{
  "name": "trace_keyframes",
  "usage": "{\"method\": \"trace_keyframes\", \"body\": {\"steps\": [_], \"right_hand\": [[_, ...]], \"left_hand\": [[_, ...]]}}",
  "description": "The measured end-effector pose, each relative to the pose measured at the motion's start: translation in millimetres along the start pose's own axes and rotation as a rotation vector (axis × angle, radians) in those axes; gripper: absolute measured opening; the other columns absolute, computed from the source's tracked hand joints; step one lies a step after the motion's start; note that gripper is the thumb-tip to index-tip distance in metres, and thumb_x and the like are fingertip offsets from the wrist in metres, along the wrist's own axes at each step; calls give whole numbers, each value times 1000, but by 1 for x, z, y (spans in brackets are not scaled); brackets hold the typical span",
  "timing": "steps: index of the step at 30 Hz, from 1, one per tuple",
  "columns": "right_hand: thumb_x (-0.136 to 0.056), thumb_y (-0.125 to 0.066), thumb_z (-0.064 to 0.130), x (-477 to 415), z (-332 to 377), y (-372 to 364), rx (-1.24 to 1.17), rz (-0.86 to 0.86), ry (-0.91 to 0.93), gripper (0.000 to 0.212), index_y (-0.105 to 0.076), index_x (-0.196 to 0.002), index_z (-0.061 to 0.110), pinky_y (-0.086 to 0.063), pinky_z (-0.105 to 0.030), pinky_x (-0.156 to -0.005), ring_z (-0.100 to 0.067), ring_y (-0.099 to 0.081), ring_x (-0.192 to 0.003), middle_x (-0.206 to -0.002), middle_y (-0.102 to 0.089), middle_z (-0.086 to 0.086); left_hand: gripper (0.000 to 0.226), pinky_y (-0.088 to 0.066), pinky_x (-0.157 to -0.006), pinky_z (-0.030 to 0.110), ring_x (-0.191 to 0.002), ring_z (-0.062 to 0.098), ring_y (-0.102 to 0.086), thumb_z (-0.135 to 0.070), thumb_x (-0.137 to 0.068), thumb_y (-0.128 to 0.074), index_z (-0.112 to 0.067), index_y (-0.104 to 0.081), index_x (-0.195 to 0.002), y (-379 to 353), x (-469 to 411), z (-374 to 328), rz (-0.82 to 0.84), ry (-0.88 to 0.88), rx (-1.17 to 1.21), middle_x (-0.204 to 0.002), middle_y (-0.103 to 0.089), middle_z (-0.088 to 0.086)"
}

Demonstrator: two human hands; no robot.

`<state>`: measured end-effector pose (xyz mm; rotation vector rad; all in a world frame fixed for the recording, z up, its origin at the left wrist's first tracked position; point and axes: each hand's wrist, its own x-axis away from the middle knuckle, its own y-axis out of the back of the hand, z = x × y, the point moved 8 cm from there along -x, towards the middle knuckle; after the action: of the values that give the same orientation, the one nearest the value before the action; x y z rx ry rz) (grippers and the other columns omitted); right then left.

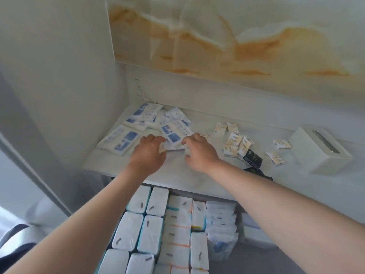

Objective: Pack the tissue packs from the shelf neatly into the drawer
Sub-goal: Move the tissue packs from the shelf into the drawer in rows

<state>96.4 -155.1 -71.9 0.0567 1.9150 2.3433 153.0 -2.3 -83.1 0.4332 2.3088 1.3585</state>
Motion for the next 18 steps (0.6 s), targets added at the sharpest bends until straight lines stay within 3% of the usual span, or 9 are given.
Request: {"method": "trace_keyframes", "body": {"steps": [3,6,9,15,17,18], "right_hand": [[-82,-64,20,-35,8,-16,237,50,22,69,-34,-145,23,-39,-45,-99,-34,-29,-138,-151,-26,-11],[-83,-65,21,-60,5,-36,388,170,-3,85,-17,-153,27,-26,-57,-110,-33,-9,-149,-161,-9,-9],[-88,-55,8,-74,4,-39,373,114,17,72,-25,-151,25,-42,-48,-97,-32,-31,-138,-151,-31,-8],[-83,-49,-6,-63,1,4,41,-144,129,64,-48,-141,21,-48,-43,-89,-32,-47,-122,-138,-52,-6],[-80,-51,-8,-43,3,28,-57,-280,184,63,-53,-137,18,-49,-44,-88,-31,-50,-118,-134,-56,-4],[-78,-52,-8,-30,4,40,-86,-336,216,62,-55,-135,17,-49,-43,-88,-30,-51,-116,-131,-58,-4]], "left_hand": [[48,-42,-98,40,-123,26,-43,-33,-93,-56,-24,-47,-139,-24,-12,18,95,17,-8,-135,-49,4],[48,-40,-97,36,-121,24,-43,-20,-93,-54,-29,-46,-139,-39,-20,34,125,46,-14,-137,-45,0],[54,-37,-93,34,-118,24,-45,-11,-89,-53,-30,-44,-138,-39,-25,41,71,70,-45,-132,-47,1],[51,-23,-108,38,-130,23,-35,-34,-92,-52,-33,-42,-142,-35,-23,35,113,79,-54,-143,-42,-2],[40,-23,-106,38,-129,23,-38,-35,-96,-44,-33,-50,-136,-22,-19,22,25,113,59,-141,-48,-4],[35,-27,-103,38,-124,23,-45,-36,-98,-40,-31,-56,-128,-16,-17,15,0,171,233,-132,-55,-3]]}}
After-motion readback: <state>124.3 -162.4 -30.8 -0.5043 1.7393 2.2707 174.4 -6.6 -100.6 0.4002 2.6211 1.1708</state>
